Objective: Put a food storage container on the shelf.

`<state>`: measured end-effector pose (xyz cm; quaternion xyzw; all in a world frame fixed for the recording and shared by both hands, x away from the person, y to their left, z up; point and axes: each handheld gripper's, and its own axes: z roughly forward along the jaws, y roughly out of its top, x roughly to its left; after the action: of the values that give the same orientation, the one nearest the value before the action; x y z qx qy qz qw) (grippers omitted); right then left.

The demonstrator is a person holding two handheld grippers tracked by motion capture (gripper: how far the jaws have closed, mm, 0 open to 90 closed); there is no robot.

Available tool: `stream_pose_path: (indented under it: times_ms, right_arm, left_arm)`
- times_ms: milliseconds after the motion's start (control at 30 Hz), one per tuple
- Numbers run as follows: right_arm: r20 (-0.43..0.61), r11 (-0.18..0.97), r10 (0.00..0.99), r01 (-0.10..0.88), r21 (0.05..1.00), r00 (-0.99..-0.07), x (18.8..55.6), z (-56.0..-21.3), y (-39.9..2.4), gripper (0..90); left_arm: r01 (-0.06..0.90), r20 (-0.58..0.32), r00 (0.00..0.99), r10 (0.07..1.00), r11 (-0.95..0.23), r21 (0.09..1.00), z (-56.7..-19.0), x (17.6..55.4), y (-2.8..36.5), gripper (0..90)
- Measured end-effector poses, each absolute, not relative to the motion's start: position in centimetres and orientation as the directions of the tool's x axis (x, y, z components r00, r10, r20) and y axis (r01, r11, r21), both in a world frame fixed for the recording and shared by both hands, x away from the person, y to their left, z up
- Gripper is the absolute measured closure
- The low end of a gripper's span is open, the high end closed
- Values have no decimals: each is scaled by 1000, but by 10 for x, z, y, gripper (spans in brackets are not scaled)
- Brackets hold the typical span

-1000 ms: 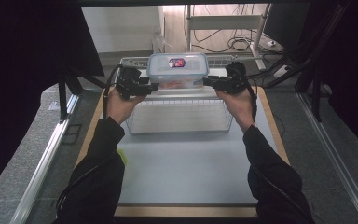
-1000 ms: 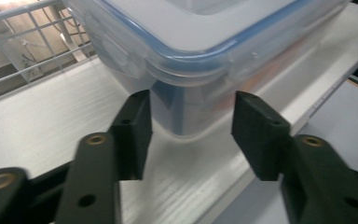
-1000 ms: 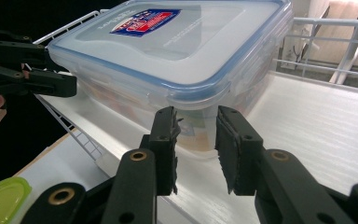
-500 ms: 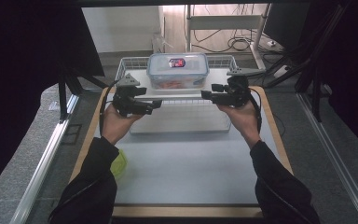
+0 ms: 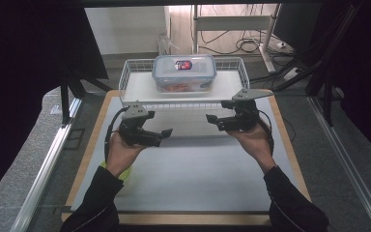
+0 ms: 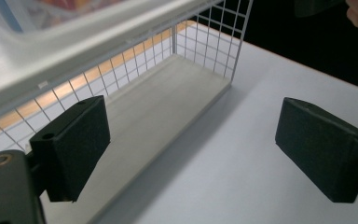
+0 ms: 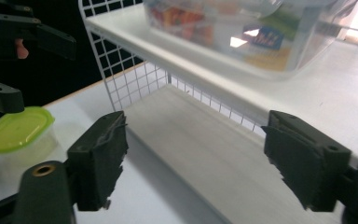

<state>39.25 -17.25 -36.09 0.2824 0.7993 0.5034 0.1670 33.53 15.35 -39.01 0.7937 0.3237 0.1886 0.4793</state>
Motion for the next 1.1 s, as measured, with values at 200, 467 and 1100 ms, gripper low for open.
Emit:
stream_pose_path:
  times_ms: [200,467,1100]
  right_arm:
    - [7,345,612,275,897,-791,380,-374,-175,142]
    - [15,341,603,275,899,-797,366,-389,-181,88]
    - [17,417,571,308,855,-821,329,-428,-185,7]
  left_arm:
    - [330,-8,726,687,-338,881,-407,321,153,77]
    - [323,-3,729,684,-341,883,-427,303,151,48]
    - [327,29,717,696,-373,868,-467,264,155,12]
